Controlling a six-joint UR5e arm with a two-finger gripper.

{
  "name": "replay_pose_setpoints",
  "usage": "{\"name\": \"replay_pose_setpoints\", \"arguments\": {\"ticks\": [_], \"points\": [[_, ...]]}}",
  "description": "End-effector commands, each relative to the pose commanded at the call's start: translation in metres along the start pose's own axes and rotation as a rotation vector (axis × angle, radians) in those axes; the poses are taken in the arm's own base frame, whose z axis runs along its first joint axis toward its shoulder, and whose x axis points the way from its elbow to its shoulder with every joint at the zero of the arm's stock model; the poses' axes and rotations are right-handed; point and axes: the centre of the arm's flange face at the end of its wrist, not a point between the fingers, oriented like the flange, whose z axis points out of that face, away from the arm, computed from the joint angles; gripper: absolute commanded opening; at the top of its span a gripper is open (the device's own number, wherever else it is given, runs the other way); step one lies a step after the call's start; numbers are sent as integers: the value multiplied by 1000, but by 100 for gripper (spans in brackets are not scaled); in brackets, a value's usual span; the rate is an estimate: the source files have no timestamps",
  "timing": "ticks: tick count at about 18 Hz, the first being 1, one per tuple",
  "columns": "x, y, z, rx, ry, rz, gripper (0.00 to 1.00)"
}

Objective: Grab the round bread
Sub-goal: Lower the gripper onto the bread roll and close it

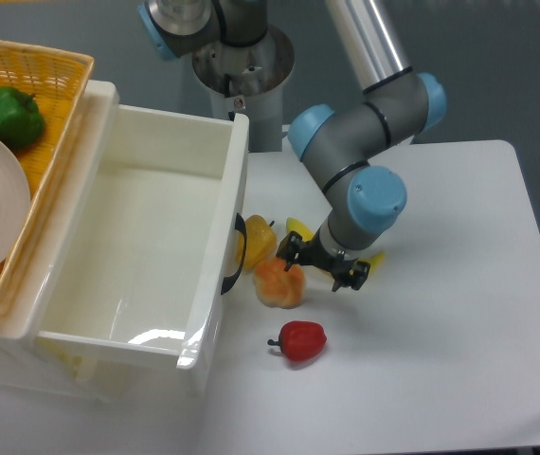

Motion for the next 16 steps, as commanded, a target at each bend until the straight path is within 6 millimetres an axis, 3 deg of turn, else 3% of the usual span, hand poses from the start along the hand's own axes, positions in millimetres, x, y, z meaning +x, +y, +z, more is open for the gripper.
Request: {"name": "replay_pose_setpoints", "arguments": {"ticks": [6,9,12,15,16], "points": [[3,-5,14,-15,10,11,90],[7,-5,16,-20,11,16,82],[10,-9,15,-21,4,28,59],[7,-13,6,-9,-9,33,21],[6,-13,3,-6,-13,32,13]]}}
